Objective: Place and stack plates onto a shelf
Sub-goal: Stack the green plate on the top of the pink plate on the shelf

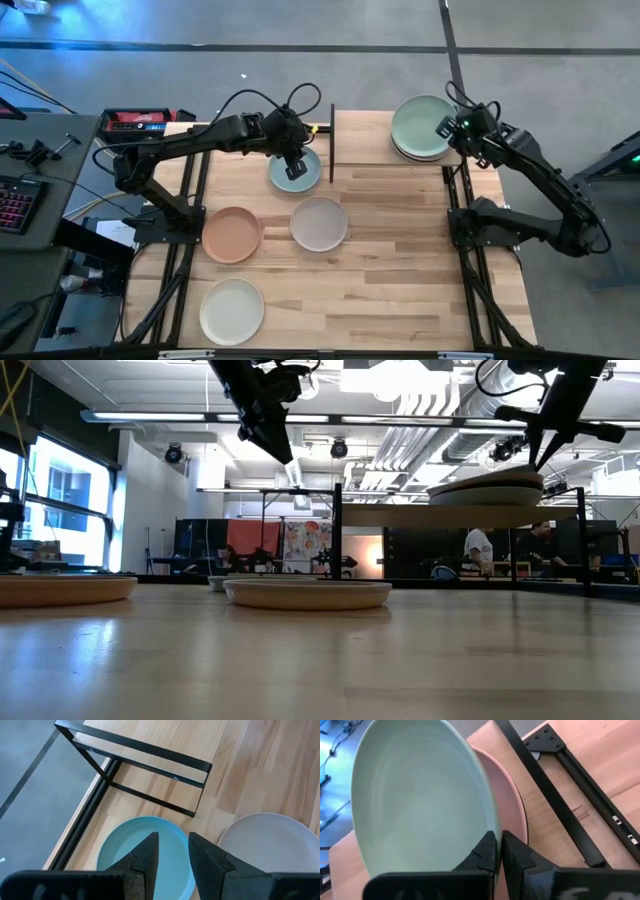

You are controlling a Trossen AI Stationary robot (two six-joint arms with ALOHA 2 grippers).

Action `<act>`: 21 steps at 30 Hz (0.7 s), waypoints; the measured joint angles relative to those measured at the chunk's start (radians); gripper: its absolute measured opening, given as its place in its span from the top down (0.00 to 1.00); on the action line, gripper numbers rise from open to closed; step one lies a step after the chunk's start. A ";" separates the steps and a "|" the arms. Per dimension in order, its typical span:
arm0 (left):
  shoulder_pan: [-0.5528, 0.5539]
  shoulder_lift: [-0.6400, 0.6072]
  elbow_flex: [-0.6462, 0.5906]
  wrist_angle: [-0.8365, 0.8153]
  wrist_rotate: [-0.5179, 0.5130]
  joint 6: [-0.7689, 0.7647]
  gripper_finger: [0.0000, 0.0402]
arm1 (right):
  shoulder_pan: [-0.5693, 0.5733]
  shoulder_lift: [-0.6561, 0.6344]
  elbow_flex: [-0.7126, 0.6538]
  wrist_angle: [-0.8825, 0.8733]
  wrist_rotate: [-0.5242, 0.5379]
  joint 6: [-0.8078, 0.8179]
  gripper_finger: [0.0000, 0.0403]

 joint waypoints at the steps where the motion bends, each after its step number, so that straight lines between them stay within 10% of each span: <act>1: 0.000 0.000 0.000 0.000 0.000 0.000 0.76 | 0.000 0.000 0.000 0.000 0.000 -0.004 0.99; 21: 0.000 0.000 0.000 0.014 0.000 -0.035 0.76 | 0.000 -0.079 0.000 -0.027 -0.091 -0.040 0.78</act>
